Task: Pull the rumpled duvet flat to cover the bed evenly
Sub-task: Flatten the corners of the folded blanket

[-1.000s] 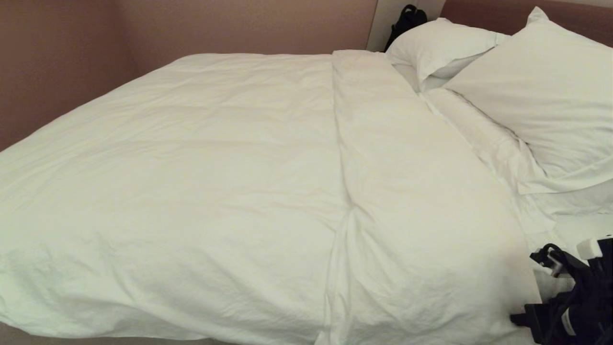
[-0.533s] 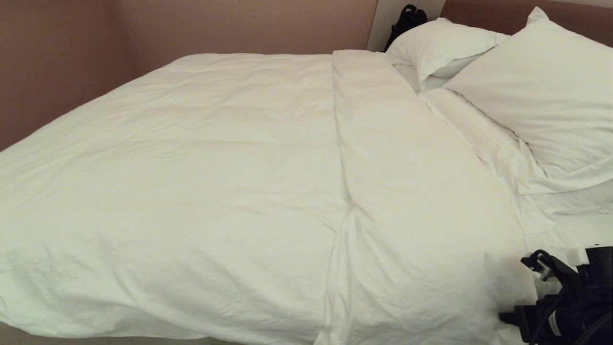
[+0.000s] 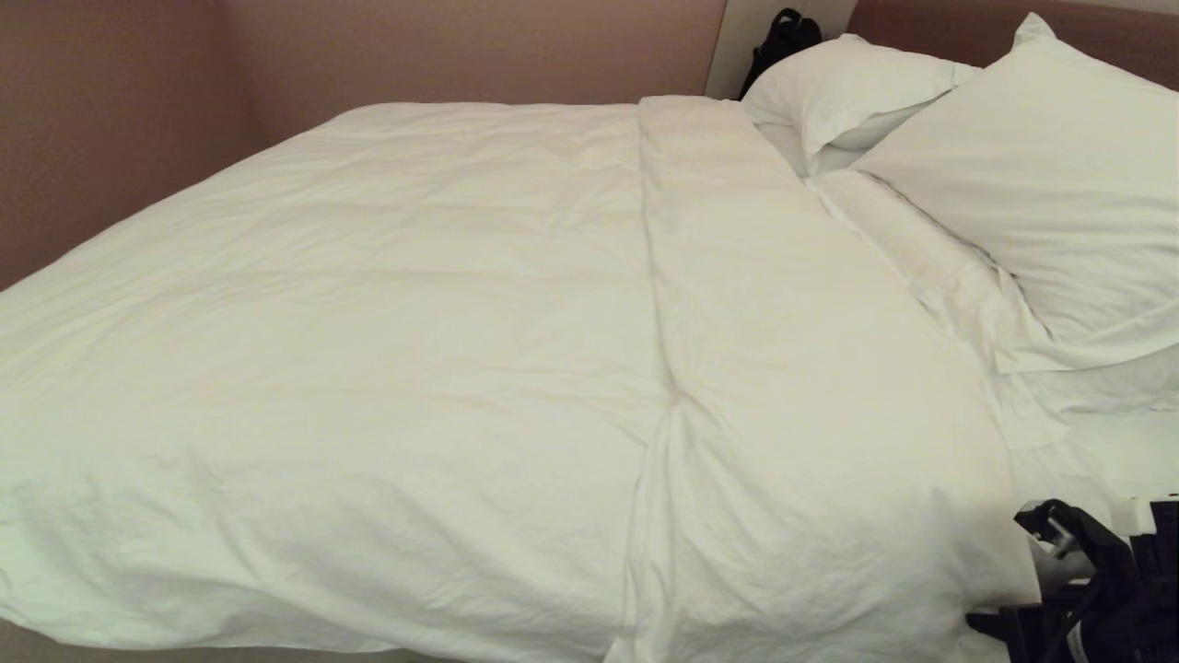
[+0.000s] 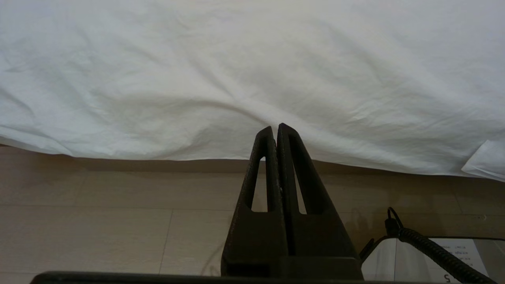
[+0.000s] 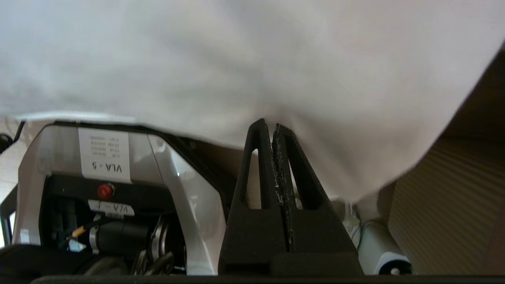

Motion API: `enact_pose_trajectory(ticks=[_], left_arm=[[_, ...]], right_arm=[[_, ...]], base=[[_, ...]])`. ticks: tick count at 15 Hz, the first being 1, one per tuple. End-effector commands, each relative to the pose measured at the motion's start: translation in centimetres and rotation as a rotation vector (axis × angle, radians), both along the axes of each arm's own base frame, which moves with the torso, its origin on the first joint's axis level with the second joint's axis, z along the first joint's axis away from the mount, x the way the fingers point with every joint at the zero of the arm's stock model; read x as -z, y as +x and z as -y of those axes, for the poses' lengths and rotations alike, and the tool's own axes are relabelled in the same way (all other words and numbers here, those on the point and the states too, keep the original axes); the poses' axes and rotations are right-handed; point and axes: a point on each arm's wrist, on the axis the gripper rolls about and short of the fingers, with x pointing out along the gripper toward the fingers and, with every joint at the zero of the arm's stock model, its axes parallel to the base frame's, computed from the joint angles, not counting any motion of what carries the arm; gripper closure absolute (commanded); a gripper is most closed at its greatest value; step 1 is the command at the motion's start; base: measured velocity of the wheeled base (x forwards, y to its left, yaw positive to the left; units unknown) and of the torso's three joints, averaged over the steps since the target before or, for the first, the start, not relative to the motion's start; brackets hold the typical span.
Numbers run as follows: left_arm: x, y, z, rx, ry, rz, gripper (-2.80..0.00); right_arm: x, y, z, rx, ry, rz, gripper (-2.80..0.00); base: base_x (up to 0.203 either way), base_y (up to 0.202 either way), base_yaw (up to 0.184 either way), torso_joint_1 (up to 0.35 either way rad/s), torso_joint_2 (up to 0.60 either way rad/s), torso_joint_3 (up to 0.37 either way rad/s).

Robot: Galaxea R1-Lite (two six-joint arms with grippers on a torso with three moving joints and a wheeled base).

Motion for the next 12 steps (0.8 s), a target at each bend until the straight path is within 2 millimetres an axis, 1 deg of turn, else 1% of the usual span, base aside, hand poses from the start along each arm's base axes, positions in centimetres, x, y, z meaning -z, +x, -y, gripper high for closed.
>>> enact_pose_trajectory(ticks=[1, 4, 6, 12], left_arm=[[0.0, 0.0, 0.0, 0.0, 0.0, -0.001, 0.0], [0.0, 0.0, 0.0, 0.0, 0.0, -0.001, 0.0], [0.0, 0.0, 0.0, 0.0, 0.0, -0.001, 0.0], [0.0, 0.0, 0.0, 0.0, 0.0, -0.001, 0.0]], right_arm=[[-0.7, -1.1, -0.1, -0.003, -0.006, 0.048, 0.0], [-1.1, -2.5, -0.3, -0.001, -0.009, 0.074, 0.0], [-1.1, -2.7, -0.3, 0.0, -0.009, 0.081, 0.0], [-3.5, -4.6, -0.6, 0.002, -0.028, 0.235, 0.0]], base=[[0.0, 0.0, 0.0, 0.0, 0.0, 0.0], [0.0, 0.0, 0.0, 0.0, 0.0, 0.0], [0.0, 0.0, 0.0, 0.0, 0.0, 0.0], [0.0, 0.0, 0.0, 0.0, 0.0, 0.0]])
